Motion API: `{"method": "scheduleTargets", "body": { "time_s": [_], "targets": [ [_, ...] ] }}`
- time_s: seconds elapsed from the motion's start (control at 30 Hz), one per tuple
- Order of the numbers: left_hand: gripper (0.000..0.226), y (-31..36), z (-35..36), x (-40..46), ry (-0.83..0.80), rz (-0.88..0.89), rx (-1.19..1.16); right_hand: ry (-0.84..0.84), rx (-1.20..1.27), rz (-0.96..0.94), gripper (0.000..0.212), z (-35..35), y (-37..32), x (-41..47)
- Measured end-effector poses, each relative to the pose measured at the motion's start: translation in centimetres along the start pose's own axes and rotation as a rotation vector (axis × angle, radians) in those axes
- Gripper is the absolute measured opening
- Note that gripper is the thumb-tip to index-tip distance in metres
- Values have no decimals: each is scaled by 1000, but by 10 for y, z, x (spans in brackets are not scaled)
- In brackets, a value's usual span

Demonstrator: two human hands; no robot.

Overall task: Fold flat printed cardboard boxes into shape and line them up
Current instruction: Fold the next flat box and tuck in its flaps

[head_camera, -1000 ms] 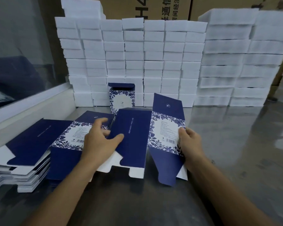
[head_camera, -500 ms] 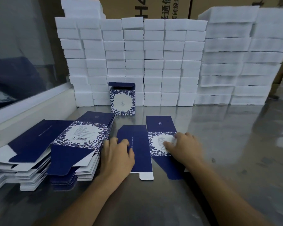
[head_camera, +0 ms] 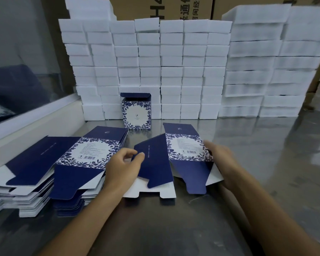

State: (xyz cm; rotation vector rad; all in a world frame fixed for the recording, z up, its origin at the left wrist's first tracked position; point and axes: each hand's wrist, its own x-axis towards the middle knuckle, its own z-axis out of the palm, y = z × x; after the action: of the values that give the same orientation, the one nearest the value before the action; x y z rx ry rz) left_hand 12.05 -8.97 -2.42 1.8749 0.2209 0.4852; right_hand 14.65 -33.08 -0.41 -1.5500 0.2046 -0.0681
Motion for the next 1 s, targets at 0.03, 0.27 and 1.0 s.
{"method": "scheduleTargets", "body": {
  "time_s": [0.03, 0.27, 1.0],
  "targets": [
    [5, 1, -1, 0, -5, -26, -71, -65, 109, 44, 32, 0, -3, -4],
    [14, 10, 6, -7, -172, -123, -541, -324, 320, -77, 60, 14, -4, -10],
    [54, 5, 2, -12, -540, -83, -746, -496, -1164, -344, 120, 38, 33, -12]
  ]
}}
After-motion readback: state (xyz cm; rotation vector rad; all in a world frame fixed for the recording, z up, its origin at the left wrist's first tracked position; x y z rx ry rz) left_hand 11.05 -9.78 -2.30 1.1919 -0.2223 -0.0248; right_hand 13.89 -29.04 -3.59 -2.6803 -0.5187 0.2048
